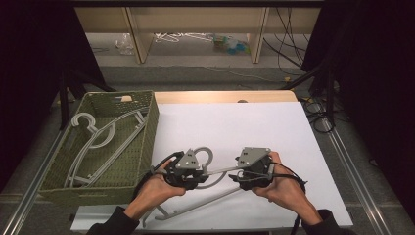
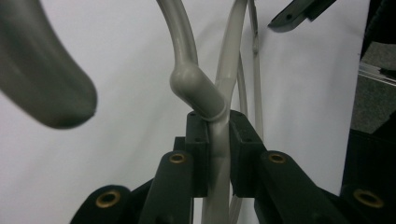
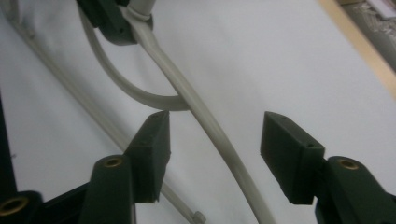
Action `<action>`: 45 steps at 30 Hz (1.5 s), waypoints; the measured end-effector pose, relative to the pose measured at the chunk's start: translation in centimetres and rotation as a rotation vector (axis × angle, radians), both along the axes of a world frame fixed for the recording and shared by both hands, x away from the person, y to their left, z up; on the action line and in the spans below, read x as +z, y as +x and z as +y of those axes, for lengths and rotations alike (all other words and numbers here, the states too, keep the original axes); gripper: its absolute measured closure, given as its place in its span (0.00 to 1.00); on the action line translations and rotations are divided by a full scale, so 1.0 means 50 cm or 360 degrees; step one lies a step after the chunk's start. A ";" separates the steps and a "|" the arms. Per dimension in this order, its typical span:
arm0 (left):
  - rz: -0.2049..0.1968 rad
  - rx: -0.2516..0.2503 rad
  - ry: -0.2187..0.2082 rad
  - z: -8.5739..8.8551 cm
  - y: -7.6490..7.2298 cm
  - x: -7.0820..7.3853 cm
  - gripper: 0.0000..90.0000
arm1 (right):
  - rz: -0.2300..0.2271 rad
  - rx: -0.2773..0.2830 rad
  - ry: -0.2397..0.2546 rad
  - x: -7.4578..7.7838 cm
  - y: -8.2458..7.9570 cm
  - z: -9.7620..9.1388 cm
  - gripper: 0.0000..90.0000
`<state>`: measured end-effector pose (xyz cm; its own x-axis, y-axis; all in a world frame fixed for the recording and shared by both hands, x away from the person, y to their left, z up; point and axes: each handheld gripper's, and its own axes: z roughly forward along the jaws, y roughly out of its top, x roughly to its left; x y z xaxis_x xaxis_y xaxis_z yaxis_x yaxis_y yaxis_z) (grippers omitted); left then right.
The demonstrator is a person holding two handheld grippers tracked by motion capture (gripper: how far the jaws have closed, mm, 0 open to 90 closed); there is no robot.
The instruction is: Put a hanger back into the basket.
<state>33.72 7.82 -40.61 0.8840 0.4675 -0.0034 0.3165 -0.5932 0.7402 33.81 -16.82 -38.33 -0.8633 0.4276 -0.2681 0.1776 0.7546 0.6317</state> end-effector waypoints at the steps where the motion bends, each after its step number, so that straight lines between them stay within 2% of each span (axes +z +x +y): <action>1: -0.0019 0.0007 0.0022 0.003 -0.001 0.002 0.89 | 0.0006 0.0005 0.0021 0.005 -0.002 -0.004 0.46; 2: -0.0020 0.0013 0.0039 0.006 0.000 0.003 0.89 | -0.0020 -0.0011 0.0045 0.008 -0.005 -0.007 0.44; 5: 0.0002 0.0046 -0.0007 0.019 0.002 0.006 0.89 | -0.0099 -0.0088 0.0144 0.013 -0.012 -0.018 0.41; 10: -0.0028 0.0085 -0.0014 0.035 0.000 0.021 0.89 | -0.0144 -0.0168 0.0344 0.011 -0.019 -0.041 0.40; 11: -0.0046 0.0089 0.0000 0.039 0.000 0.026 0.89 | -0.0207 -0.0190 0.0379 0.011 -0.023 -0.046 0.40; 12: -0.0037 0.0096 -0.0007 0.041 0.000 0.029 0.89 | -0.0248 -0.0214 0.0414 0.013 -0.028 -0.052 0.40; 16: -0.0032 0.0098 -0.0003 0.045 0.000 0.036 0.89 | -0.0209 -0.0236 0.0453 0.003 -0.040 -0.063 0.37; 17: -0.0031 0.0112 -0.0004 0.044 0.001 0.036 0.89 | -0.0179 -0.0243 0.0449 -0.002 -0.043 -0.066 0.36; 23: -0.0004 0.0097 -0.0028 0.044 0.006 0.037 0.89 | -0.0025 -0.0277 0.0567 -0.031 -0.048 -0.087 0.35; 26: 0.0009 0.0100 -0.0077 0.052 0.009 0.044 0.89 | -0.0027 -0.0306 0.0618 -0.036 -0.048 -0.097 0.35; 27: 0.0024 0.0120 -0.0120 0.054 0.009 0.046 0.89 | 0.0002 -0.0303 0.0630 -0.036 -0.049 -0.099 0.35; 29: 0.0029 0.0125 -0.0155 0.064 0.012 0.058 0.89 | 0.0029 -0.0296 0.0680 -0.039 -0.050 -0.102 0.34; 30: 0.0022 0.0134 -0.0168 0.069 0.013 0.065 0.89 | 0.0053 -0.0293 0.0686 -0.040 -0.052 -0.102 0.34; 31: 0.0028 0.0144 -0.0220 0.072 0.014 0.069 0.89 | 0.0061 -0.0297 0.0687 -0.042 -0.054 -0.103 0.34; 34: 0.0037 0.0167 -0.0291 0.082 0.014 0.085 0.89 | 0.0085 -0.0286 0.0693 -0.045 -0.055 -0.103 0.34; 36: 0.0054 0.0174 -0.0347 0.090 0.016 0.095 0.89 | 0.0059 -0.0287 0.0698 -0.045 -0.057 -0.105 0.34; 39: 0.0075 0.0183 -0.0372 0.098 0.015 0.109 0.89 | 0.0108 -0.0274 0.0722 -0.048 -0.061 -0.105 0.34; 40: 0.0069 0.0171 -0.0376 0.101 0.016 0.114 0.89 | 0.0087 -0.0273 0.0717 -0.050 -0.060 -0.107 0.34; 43: 0.0057 0.0180 -0.0376 0.110 0.012 0.132 0.89 | 0.0107 -0.0273 0.0709 -0.054 -0.061 -0.108 0.33; 45: 0.0076 0.0171 -0.0410 0.117 0.009 0.143 0.89 | 0.0108 -0.0269 0.0712 -0.055 -0.061 -0.109 0.33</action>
<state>34.19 13.69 -33.46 0.8253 0.5371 -0.1745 0.4056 -0.3486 0.8450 30.75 -22.26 -41.07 -0.7810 0.6239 0.0285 0.3260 0.3684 0.8706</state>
